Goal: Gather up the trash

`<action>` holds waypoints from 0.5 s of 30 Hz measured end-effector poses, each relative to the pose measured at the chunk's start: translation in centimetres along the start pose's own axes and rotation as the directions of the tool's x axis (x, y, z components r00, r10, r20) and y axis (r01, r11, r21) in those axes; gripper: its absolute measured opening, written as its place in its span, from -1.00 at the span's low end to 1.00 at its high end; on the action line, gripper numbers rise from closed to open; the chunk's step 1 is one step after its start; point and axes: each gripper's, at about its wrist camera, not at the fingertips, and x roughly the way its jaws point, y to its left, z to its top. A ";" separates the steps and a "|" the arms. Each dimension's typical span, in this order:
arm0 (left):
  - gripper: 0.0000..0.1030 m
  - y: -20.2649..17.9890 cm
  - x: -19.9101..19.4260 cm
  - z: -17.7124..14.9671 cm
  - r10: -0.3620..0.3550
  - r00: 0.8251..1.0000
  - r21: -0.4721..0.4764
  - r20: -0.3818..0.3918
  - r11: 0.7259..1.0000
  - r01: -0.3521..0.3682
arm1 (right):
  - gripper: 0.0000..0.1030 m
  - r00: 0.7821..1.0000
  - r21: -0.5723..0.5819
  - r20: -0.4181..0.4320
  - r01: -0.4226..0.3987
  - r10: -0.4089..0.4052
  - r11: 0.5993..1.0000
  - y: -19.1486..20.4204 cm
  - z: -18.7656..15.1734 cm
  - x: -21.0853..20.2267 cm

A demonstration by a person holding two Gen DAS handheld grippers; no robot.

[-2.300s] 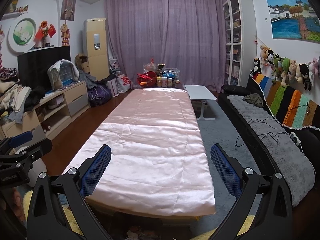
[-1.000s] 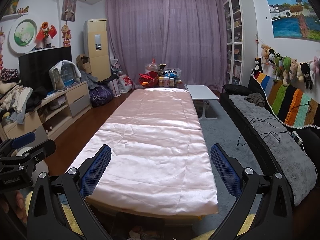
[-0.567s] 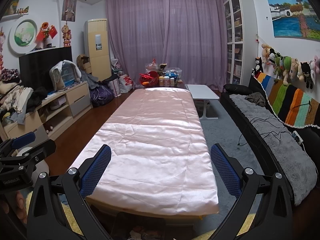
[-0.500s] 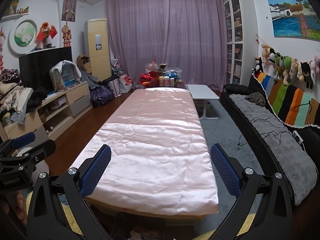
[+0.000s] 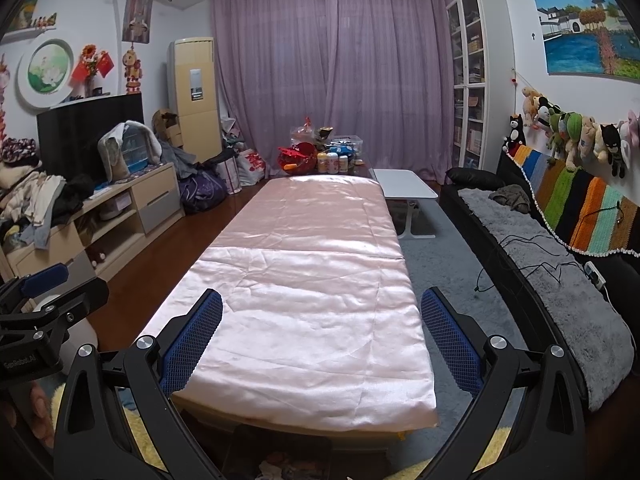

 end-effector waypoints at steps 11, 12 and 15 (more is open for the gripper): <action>0.85 0.1 0.1 0.1 -0.002 1.000 0.007 -0.002 1.000 0.002 | 0.94 1.000 0.007 0.002 -0.011 0.011 1.000 0.0 0.2 0.0; 0.84 0.1 0.1 0.1 -0.002 1.000 0.007 -0.001 1.000 0.002 | 0.94 1.000 0.007 0.002 -0.012 0.012 1.000 0.1 0.2 0.0; 0.84 0.1 0.1 0.1 -0.003 1.000 0.007 -0.003 1.000 0.003 | 0.94 1.000 0.006 0.002 -0.011 0.011 1.000 0.0 0.2 0.0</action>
